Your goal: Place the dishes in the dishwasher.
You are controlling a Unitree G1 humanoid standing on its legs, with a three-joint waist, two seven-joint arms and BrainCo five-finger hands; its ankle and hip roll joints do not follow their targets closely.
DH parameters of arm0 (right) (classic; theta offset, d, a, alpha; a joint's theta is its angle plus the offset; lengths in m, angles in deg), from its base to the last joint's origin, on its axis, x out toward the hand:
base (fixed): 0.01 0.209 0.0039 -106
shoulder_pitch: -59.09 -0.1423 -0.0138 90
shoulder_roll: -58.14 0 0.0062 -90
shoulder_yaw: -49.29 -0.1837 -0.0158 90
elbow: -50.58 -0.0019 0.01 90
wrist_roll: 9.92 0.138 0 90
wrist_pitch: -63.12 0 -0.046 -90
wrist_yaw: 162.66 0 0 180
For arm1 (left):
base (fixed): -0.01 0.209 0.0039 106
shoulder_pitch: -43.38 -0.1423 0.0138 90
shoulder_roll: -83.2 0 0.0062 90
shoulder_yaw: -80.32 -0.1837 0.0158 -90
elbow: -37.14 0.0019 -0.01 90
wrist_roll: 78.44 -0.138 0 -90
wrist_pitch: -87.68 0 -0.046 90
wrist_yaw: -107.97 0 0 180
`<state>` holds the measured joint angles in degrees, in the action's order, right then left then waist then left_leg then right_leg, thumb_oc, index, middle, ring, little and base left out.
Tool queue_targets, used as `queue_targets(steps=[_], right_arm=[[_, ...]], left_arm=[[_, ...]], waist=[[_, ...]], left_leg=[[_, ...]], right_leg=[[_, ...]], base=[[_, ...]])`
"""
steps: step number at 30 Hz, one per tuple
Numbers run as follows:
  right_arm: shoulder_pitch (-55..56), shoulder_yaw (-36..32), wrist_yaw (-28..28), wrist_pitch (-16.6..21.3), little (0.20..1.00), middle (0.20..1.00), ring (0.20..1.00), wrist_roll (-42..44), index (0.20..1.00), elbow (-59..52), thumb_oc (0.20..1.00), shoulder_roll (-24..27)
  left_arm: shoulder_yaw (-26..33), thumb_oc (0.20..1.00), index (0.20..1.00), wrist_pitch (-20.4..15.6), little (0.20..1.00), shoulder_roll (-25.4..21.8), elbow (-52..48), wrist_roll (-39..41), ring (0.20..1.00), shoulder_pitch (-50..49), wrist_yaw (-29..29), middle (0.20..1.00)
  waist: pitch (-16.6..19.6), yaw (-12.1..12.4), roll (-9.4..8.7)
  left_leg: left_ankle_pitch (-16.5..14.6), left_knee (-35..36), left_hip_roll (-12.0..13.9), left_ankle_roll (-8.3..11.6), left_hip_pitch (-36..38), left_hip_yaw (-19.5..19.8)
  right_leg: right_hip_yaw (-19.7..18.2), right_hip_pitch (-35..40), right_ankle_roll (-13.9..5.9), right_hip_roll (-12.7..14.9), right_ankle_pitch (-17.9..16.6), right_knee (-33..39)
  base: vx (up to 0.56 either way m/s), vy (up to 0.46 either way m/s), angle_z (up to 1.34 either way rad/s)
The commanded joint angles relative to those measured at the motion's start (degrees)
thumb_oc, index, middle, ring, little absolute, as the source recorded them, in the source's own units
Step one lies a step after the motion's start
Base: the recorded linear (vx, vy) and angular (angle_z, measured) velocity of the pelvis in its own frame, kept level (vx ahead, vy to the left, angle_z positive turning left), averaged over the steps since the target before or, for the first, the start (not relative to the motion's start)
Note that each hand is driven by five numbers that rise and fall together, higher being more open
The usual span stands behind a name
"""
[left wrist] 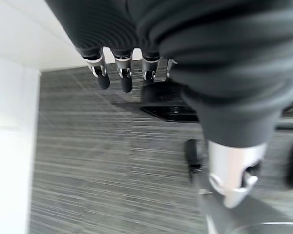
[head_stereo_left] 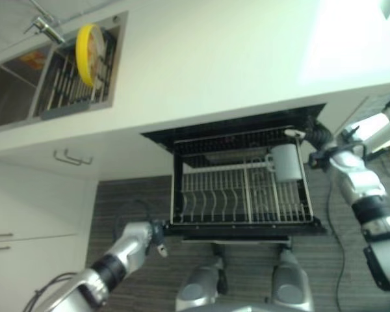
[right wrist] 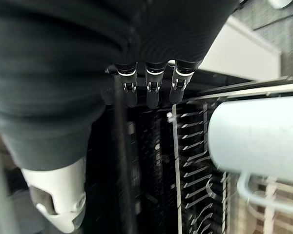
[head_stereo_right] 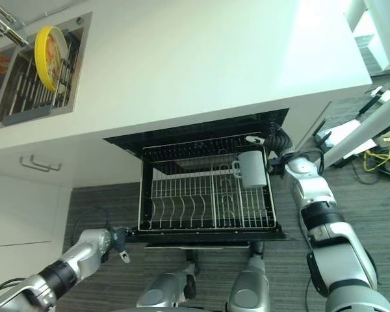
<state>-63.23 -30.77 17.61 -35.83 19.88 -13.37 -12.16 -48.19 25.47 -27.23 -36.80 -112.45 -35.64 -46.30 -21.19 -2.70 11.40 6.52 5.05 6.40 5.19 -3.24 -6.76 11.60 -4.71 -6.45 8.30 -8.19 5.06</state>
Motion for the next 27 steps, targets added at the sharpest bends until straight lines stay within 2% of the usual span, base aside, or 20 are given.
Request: queue_targets(steps=[1,4,5,6,7,9,10,11,12,13,14,15,16,19,22,23,25,26,27], right_arm=[[4.52,-3.32,1.53,5.01,1.000,1.000,1.000,1.30,1.000,-6.20,1.000,-1.34],[11.85,-6.68,1.71,5.26,1.000,1.000,1.000,2.24,1.000,-12.19,1.000,-3.25],[15.17,-7.86,1.85,5.30,1.000,1.000,1.000,2.35,1.000,-14.87,1.000,-4.70],[17.59,-8.33,2.22,5.31,1.000,1.000,1.000,2.08,1.000,-17.03,1.000,-5.72],[21.83,-9.59,3.77,5.88,1.000,1.000,1.000,1.97,1.000,-20.79,1.000,-7.87],[24.75,-10.89,3.63,7.11,1.000,1.000,1.000,3.11,1.000,-22.64,1.000,-9.78],[27.20,-11.50,1.47,7.93,1.000,1.000,1.000,1.53,1.000,-24.68,1.000,-11.85],[28.52,-11.41,0.85,8.54,1.000,1.000,1.000,0.07,1.000,-25.78,1.000,-12.61],[30.98,-11.58,-0.37,9.09,1.000,1.000,1.000,-0.22,1.000,-27.76,1.000,-13.75],[32.38,-11.67,-0.62,9.26,1.000,1.000,1.000,-0.27,1.000,-29.25,1.000,-14.26],[34.40,-11.72,-0.02,10.41,1.000,1.000,1.000,-1.17,1.000,-31.12,1.000,-15.22],[34.94,-11.82,-0.31,10.66,1.000,1.000,1.000,-0.83,1.000,-31.68,1.000,-15.39],[35.80,-11.78,-0.51,11.66,1.000,1.000,1.000,0.09,1.000,-33.51,1.000,-15.66],[36.98,-12.16,-1.79,13.10,1.000,1.000,1.000,-0.67,1.000,-36.88,1.000,-15.11],[38.24,-13.66,-1.47,14.46,1.000,1.000,1.000,-1.48,1.000,-39.77,1.000,-13.34],[38.71,-14.88,-1.61,14.17,1.000,1.000,1.000,-0.97,1.000,-41.29,1.000,-12.44],[38.40,-16.07,-1.64,14.51,1.000,1.000,1.000,-0.73,1.000,-42.09,1.000,-11.68],[38.10,-17.48,-1.58,15.30,1.000,1.000,1.000,-0.02,1.000,-41.97,1.000,-10.65],[37.33,-19.31,-1.31,16.07,1.000,1.000,1.000,0.91,1.000,-41.69,1.000,-8.65]], left_arm=[[3.13,1.000,1.000,0.72,1.000,-4.54,-4.45,4.88,1.000,-5.70,-2.34,1.000],[10.82,1.000,1.000,-2.35,1.000,-6.61,-10.21,9.58,1.000,-8.08,-5.44,1.000],[14.63,1.000,1.000,-7.06,1.000,-7.29,-12.95,12.81,1.000,-9.08,-8.63,1.000],[17.97,1.000,1.000,-9.51,1.000,-7.61,-15.99,17.31,1.000,-9.42,-9.77,1.000],[23.76,1.000,1.000,-13.78,1.000,-6.39,-21.49,26.41,1.000,-10.24,-10.77,1.000],[27.14,1.000,1.000,-18.10,1.000,-5.55,-24.40,32.55,1.000,-11.61,-13.12,1.000],[30.35,1.000,1.000,-21.85,1.000,-3.35,-25.59,37.21,1.000,-12.25,-13.97,1.000],[31.71,1.000,1.000,-23.77,1.000,-2.26,-25.90,39.72,1.000,-12.81,-14.42,1.000],[33.96,1.000,1.000,-28.29,1.000,-0.19,-26.59,44.05,1.000,-13.95,-15.53,1.000],[35.16,1.000,1.000,-29.71,1.000,0.82,-26.99,45.92,1.000,-14.97,-15.27,1.000],[36.79,1.000,1.000,-34.10,1.000,3.17,-27.62,51.26,1.000,-16.43,-15.79,1.000],[37.28,1.000,1.000,-35.64,1.000,3.88,-27.79,52.13,1.000,-17.04,-16.22,1.000],[38.08,1.000,1.000,-39.27,1.000,5.41,-28.23,54.26,1.000,-17.90,-17.71,1.000],[40.15,1.000,1.000,-43.27,1.000,7.52,-29.13,58.18,1.000,-19.87,-19.67,1.000],[42.28,1.000,1.000,-45.36,1.000,8.98,-30.89,62.04,1.000,-22.52,-20.72,1.000],[43.00,1.000,1.000,-45.05,1.000,9.57,-32.18,63.32,1.000,-23.82,-20.59,1.000],[42.95,1.000,1.000,-45.17,1.000,10.09,-32.83,63.49,1.000,-24.34,-20.61,1.000],[42.23,1.000,1.000,-45.98,1.000,10.15,-32.54,62.88,1.000,-23.93,-20.38,1.000],[41.24,1.000,1.000,-46.86,1.000,9.99,-32.56,62.17,1.000,-23.22,-20.66,1.000]], waist=[[4.55,1.48,-2.94],[5.87,1.83,-4.44],[6.55,1.82,-5.36],[6.99,1.93,-5.86],[7.65,2.09,-6.61],[7.95,2.05,-6.97],[8.20,2.19,-7.30],[8.36,2.17,-7.55],[8.60,2.09,-8.02],[8.73,1.97,-8.30],[9.16,1.85,-8.77],[9.31,1.81,-8.90],[9.43,1.77,-9.05],[9.74,1.78,-9.10],[10.01,2.34,-9.01],[10.02,2.74,-9.19],[9.86,2.66,-9.57],[9.32,2.07,-10.41],[8.46,1.50,-11.60]], left_leg=[[-4.69,-0.05,-1.45,0.94,-0.16,1.04],[-5.04,-0.05,-0.80,0.80,1.15,1.07],[-5.24,-0.05,-0.41,0.75,1.94,1.01],[-5.25,-0.05,-0.12,0.76,2.45,0.88],[-5.23,-0.05,0.28,0.57,3.26,0.79],[-5.29,-0.05,0.53,0.54,3.84,0.78],[-5.33,-0.05,0.72,0.53,4.28,0.69],[-5.37,-0.05,0.82,0.54,4.58,0.59],[-5.47,-0.05,0.94,0.57,5.12,0.48],[-5.56,-0.05,1.00,0.58,5.47,0.40],[-5.75,-0.05,1.09,0.55,6.01,0.29],[-5.81,-0.05,1.12,0.53,6.23,0.22],[-5.88,-0.05,1.24,0.58,6.74,-0.03],[-5.75,-0.05,1.64,0.87,7.40,-0.19],[-5.06,-0.05,1.42,1.04,7.03,0.71],[-5.15,-0.05,1.53,1.17,7.35,1.70],[-4.11,-0.05,3.14,1.92,8.36,0.18],[-3.82,-2.90,5.28,3.05,8.35,-2.30],[-3.10,-8.12,7.49,3.87,7.41,-2.54]], right_leg=[[-3.85,1.87,-1.51,0.72,6.71,-0.40],[-3.24,3.73,-1.43,0.28,6.87,-0.15],[-2.94,4.66,-1.40,0.00,6.96,-0.09],[-2.70,5.29,-1.39,-0.15,6.96,-0.06],[-2.22,6.32,-1.29,-0.41,7.08,-0.06],[-2.00,7.07,-1.23,-0.55,7.15,-0.06],[-1.88,7.63,-1.13,-0.68,7.22,-0.06],[-1.80,7.98,-1.07,-0.73,7.30,-0.06],[-1.84,8.55,-0.97,-0.85,7.42,-0.06],[-1.90,8.84,-0.92,-0.92,7.49,-0.06],[-1.99,9.35,-0.78,-1.07,7.71,-0.06],[-2.01,9.60,-0.72,-1.12,7.79,-0.06],[-1.93,10.16,-0.52,-1.24,8.00,-0.06],[-2.09,10.83,-0.15,-1.60,8.50,-0.06],[-2.72,10.22,-0.42,-1.62,7.85,-0.06],[-2.94,10.14,-0.52,-1.61,7.65,-0.06],[-2.78,9.88,-0.42,-1.24,7.36,-0.06],[-2.11,10.06,-0.39,-0.25,7.15,-0.06],[-1.84,9.36,-0.22,1.06,5.66,-0.06]], base=[[0.02,-0.212,0.04],[0.02,-0.211,0.03],[0.03,-0.266,0.01],[0.03,-0.301,-0.01],[0.02,-0.225,0.05],[-0.01,-0.149,0.13],[-0.03,-0.115,0.12],[-0.05,-0.158,0.04],[-0.04,-0.132,0.01],[-0.06,-0.167,0.04],[-0.04,-0.121,0.03],[-0.04,-0.145,0.02],[-0.02,-0.103,-0.03],[-0.01,-0.081,0.00],[-0.08,0.023,0.04],[-0.14,0.132,0.02],[-0.13,0.216,0.03],[-0.22,0.440,-0.02],[-0.23,0.499,0.03]])
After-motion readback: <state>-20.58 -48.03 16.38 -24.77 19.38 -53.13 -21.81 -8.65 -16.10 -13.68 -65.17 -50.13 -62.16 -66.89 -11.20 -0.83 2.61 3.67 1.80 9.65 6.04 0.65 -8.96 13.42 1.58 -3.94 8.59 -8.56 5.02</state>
